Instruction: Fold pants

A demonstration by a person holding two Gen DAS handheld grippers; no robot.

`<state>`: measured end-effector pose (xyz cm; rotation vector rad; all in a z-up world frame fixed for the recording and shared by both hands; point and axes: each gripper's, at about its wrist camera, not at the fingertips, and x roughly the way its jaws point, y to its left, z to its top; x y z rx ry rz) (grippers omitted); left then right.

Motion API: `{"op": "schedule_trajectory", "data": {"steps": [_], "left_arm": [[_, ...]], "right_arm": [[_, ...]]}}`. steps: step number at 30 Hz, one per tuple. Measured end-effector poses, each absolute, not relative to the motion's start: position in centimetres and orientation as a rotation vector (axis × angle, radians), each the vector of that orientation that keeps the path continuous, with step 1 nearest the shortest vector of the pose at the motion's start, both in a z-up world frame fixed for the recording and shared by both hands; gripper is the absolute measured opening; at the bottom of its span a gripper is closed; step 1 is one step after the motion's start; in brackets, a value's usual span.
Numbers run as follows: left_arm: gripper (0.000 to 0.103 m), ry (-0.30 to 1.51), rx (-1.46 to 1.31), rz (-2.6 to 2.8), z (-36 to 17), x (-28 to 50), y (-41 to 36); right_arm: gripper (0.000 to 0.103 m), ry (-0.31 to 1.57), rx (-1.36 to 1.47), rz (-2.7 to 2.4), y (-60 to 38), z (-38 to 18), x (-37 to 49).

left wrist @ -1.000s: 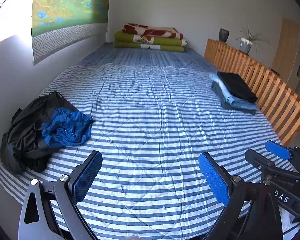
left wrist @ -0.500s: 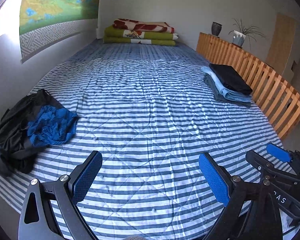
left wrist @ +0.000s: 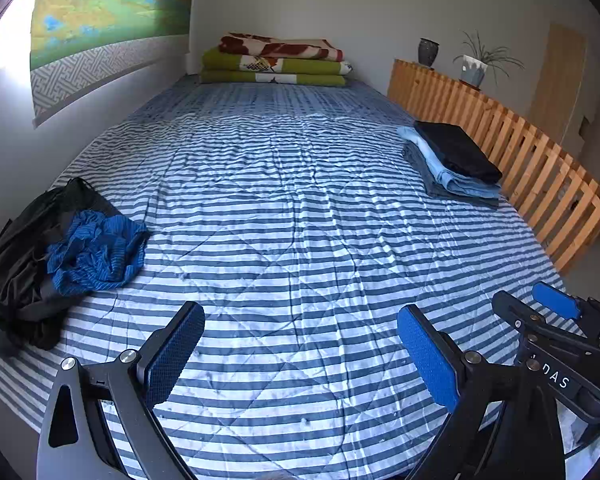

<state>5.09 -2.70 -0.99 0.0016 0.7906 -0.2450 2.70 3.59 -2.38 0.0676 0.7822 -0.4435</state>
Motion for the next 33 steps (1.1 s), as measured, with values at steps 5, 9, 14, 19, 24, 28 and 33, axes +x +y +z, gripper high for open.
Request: {"op": "schedule_trajectory", "data": {"steps": [5, 9, 14, 19, 24, 28, 33], "left_arm": [[0.099, 0.790, 0.021, -0.264, -1.0, 5.2, -3.5], [0.099, 0.797, 0.017, -0.271, -1.2, 5.3, -3.7], [0.099, 0.799, 0.024, -0.277, -1.2, 5.5, -4.0], [0.099, 0.803, 0.032, -0.286, -1.3, 5.7, -4.4], [0.099, 0.803, 0.035, -0.296, -1.2, 5.8, -4.8], [0.099, 0.801, 0.041, -0.303, -1.1, 5.7, -5.1], [0.099, 0.800, 0.044, -0.308, -1.0, 5.6, -5.4]], "right_arm": [[0.058, 0.783, 0.081, -0.449, 3.3, -2.5, 2.6], [0.058, 0.781, 0.089, -0.457, 3.0, -2.5, 2.6], [0.058, 0.777, 0.097, -0.459, 2.9, -2.5, 2.6], [0.058, 0.775, 0.106, -0.468, 2.5, -2.5, 2.6], [0.058, 0.769, 0.112, -0.479, 2.1, -2.3, 2.4], [0.058, 0.766, 0.113, -0.482, 1.9, -2.1, 2.2], [0.058, 0.762, 0.115, -0.485, 1.9, -2.0, 2.1]]}}
